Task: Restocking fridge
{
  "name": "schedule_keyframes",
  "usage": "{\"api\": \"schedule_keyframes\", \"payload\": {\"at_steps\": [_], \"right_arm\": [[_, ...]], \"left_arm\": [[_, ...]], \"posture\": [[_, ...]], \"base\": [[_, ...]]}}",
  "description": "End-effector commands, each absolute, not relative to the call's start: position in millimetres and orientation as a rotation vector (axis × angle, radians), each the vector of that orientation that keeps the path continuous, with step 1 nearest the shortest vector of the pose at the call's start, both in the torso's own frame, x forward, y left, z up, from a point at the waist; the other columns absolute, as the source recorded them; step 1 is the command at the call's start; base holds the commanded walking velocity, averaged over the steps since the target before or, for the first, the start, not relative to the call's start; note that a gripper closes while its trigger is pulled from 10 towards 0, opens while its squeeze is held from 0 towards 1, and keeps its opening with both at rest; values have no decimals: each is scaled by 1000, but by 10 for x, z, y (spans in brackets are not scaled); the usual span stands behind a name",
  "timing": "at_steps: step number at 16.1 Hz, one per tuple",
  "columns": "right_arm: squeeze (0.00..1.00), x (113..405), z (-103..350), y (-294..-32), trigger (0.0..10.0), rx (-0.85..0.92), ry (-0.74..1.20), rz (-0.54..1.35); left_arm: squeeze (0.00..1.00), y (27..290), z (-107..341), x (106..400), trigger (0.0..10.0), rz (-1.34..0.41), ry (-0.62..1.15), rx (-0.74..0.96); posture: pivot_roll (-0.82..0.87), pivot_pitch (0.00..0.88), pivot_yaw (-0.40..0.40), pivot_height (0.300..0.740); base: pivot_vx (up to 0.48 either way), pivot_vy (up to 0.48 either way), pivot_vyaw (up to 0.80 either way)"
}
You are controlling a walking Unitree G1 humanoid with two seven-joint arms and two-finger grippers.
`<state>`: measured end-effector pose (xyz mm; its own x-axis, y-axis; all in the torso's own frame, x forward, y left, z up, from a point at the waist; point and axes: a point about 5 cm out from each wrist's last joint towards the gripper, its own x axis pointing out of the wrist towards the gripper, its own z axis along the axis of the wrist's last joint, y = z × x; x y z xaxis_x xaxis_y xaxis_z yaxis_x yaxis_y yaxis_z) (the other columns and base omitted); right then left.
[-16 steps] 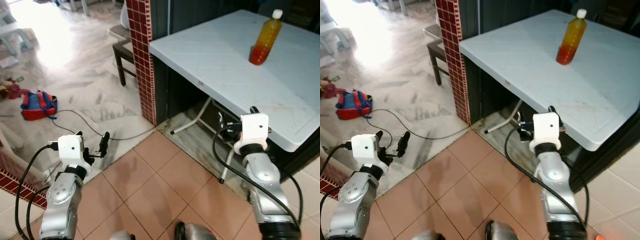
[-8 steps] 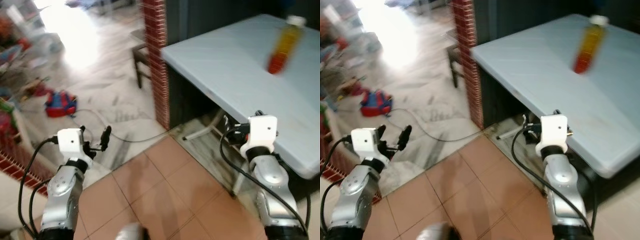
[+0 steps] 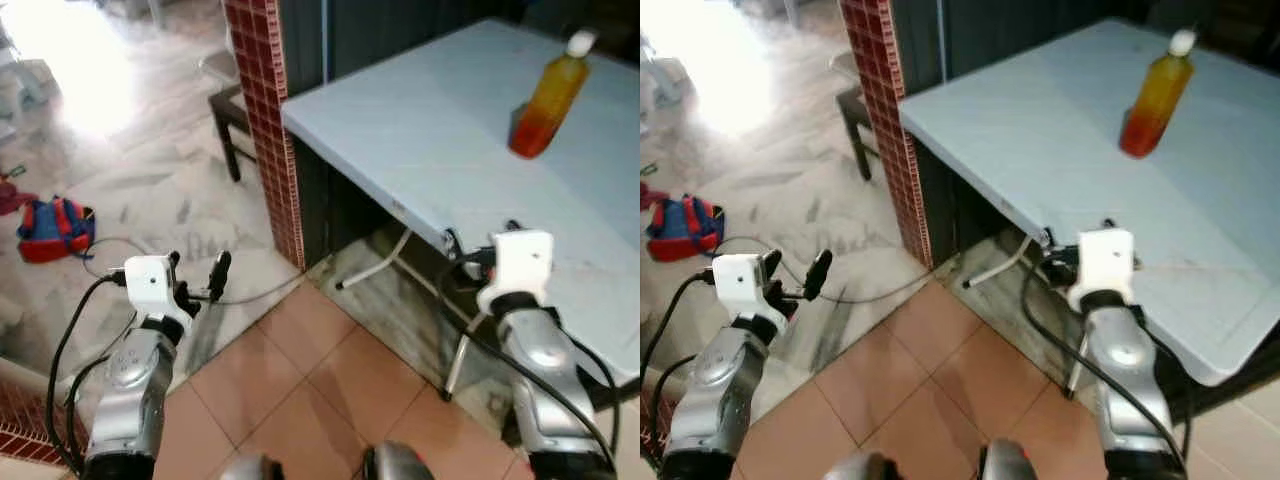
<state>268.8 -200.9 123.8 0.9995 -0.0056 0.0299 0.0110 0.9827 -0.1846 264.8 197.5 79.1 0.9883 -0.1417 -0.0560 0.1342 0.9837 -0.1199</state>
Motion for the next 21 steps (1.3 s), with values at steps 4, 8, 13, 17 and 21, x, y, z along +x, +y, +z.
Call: {"api": "schedule_keyframes", "payload": {"at_steps": [4,8,13,17,21], "right_arm": [[0,2702,1319,-1890,10000,-184,-83,20],[0,2695,1339,-1863,10000,-153,-97,14],[0,2715,1360,-1828,10000,-162,-108,6],[0,2711,1328,-1789,10000,-171,-94,25],[0,2746,1355,-1649,10000,-212,-87,45]], "left_arm": [[0,2058,765,2590,10000,-114,84,-95],[0,1963,736,2557,10000,-141,92,-95],[0,1916,737,2495,10000,-147,73,-114],[0,1946,787,2512,10000,-149,46,-116],[0,1911,810,2514,10000,-186,33,-133]], "posture": [[-50,75,42,740],[-55,90,51,740],[-51,89,49,740],[-48,88,52,740],[-54,95,54,740]], "base": [[0,476,-200],[0,432,-400],[0,0,-640],[0,0,0],[132,0,0]]}}
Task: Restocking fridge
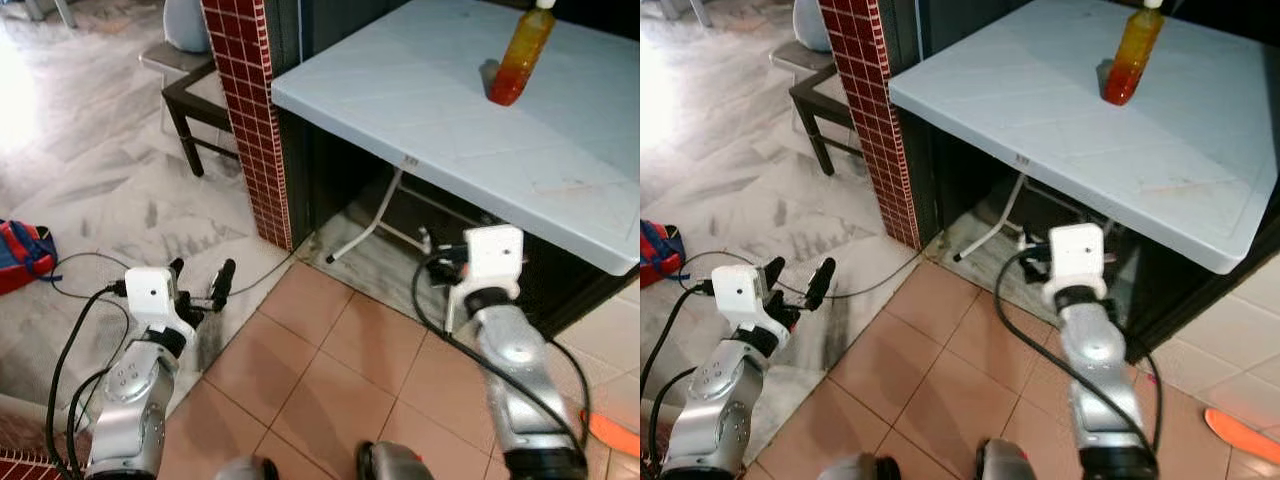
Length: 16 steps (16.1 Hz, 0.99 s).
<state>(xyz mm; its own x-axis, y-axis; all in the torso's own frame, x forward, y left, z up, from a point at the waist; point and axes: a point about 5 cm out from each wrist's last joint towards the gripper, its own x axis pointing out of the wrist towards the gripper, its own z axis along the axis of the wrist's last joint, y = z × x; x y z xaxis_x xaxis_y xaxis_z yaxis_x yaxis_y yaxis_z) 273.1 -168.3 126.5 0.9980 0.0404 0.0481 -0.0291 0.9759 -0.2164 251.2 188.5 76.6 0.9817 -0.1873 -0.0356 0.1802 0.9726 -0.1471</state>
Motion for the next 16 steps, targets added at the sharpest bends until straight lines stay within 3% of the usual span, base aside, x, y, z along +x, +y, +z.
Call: {"api": "schedule_keyframes", "payload": {"at_steps": [1,5,7,16], "right_arm": [[0,2750,1372,-1638,10000,-235,-103,19],[0,2751,1387,-1619,10000,-337,-110,29],[0,2744,1380,-1631,10000,-289,-104,27],[0,2815,1436,-1678,10000,-230,-126,-19]], "left_arm": [[0,1897,813,2518,10000,-190,32,-137],[0,1887,810,2564,10000,-198,32,-128],[0,1884,813,2582,10000,-210,31,-127],[0,1831,831,2601,10000,-229,23,-124]], "posture": [[-56,94,53,740],[-56,105,56,740],[-58,102,58,740],[-47,100,56,740]], "base": [[0,0,0],[0,0,0],[403,0,0],[404,0,-745]]}}
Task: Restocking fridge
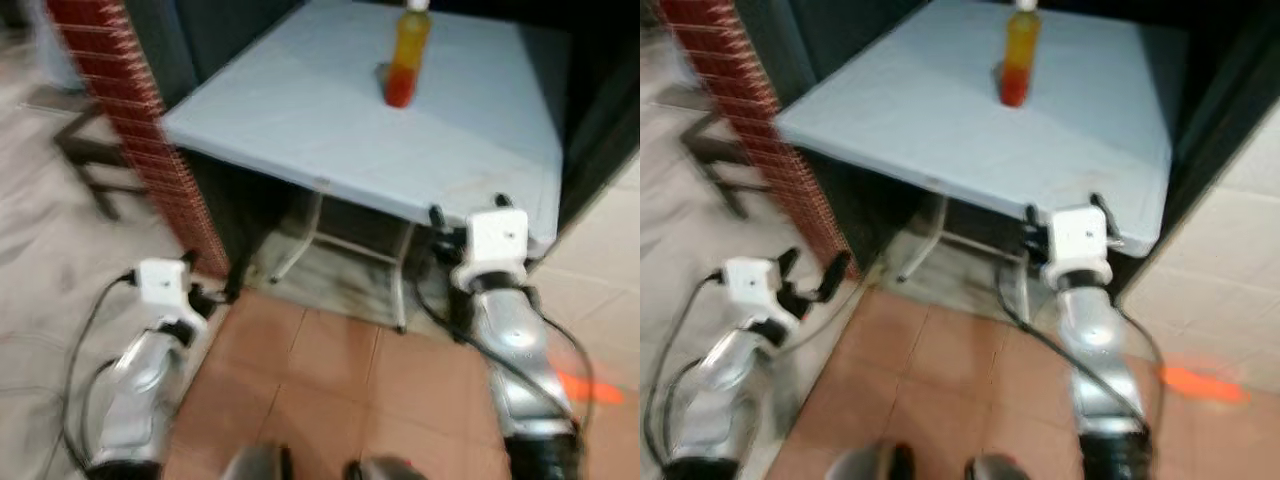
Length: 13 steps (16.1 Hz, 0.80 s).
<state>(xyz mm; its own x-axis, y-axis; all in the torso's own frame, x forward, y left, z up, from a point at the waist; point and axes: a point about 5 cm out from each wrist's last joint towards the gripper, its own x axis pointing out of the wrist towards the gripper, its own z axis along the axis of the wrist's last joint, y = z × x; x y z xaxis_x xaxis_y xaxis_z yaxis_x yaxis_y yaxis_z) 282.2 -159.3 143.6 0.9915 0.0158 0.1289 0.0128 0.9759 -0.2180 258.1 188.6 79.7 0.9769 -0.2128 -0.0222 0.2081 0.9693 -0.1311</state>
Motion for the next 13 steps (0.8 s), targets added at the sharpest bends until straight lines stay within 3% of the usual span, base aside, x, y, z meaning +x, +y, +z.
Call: {"api": "schedule_keyframes", "payload": {"at_steps": [1,5,10,13], "right_arm": [[0,2817,1444,-1668,10000,-220,-136,-14],[0,2835,1486,-1653,10000,-240,-168,-7],[0,2868,1518,-1630,10000,-203,-203,31],[0,2868,1524,-1598,10000,-232,-221,45]], "left_arm": [[0,1834,843,2619,10000,-226,19,-120],[0,1860,885,2684,10000,-209,5,-117],[0,1854,899,2716,10000,-197,4,-128],[0,1862,899,2725,10000,-188,8,-128]], "posture": [[-46,99,58,740],[-46,89,61,740],[-44,87,62,740],[-41,84,64,740]], "base": [[401,0,-800],[430,0,0],[329,342,0],[0,475,0]]}}
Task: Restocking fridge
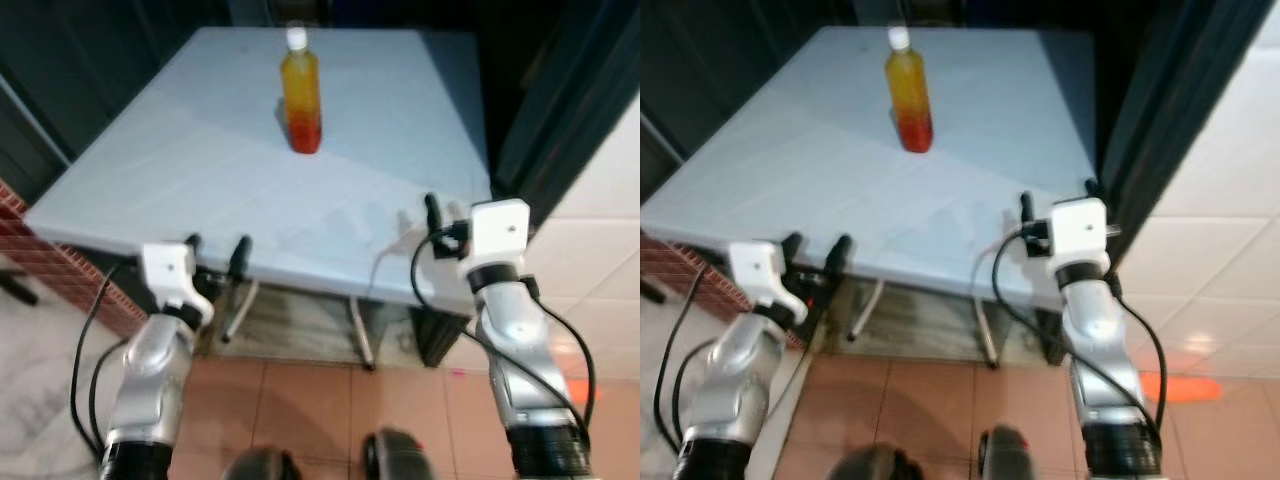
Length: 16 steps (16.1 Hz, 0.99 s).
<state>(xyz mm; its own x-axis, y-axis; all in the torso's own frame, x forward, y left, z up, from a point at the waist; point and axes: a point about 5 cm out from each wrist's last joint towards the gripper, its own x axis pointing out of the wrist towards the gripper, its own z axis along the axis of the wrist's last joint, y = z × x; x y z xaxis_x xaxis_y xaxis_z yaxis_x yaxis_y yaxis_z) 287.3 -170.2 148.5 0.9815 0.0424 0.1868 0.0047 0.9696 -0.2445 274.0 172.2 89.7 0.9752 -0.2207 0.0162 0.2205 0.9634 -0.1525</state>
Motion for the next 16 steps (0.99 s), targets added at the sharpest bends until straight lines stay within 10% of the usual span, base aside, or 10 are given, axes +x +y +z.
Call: {"api": "schedule_keyframes", "payload": {"at_steps": [1,7,16], "right_arm": [[0,2871,1523,-1595,10000,-224,-222,49],[0,2866,1528,-1604,10000,-223,-234,52],[0,2773,1508,-1626,10000,-61,-240,34]], "left_arm": [[0,1864,900,2726,10000,-188,7,-126],[0,1857,921,2722,10000,-196,-7,-106],[0,1831,962,2655,10000,-180,-22,-125]], "posture": [[-41,84,63,740],[-37,92,64,740],[-38,95,70,740]], "base": [[0,476,0],[0,479,0],[0,0,0]]}}
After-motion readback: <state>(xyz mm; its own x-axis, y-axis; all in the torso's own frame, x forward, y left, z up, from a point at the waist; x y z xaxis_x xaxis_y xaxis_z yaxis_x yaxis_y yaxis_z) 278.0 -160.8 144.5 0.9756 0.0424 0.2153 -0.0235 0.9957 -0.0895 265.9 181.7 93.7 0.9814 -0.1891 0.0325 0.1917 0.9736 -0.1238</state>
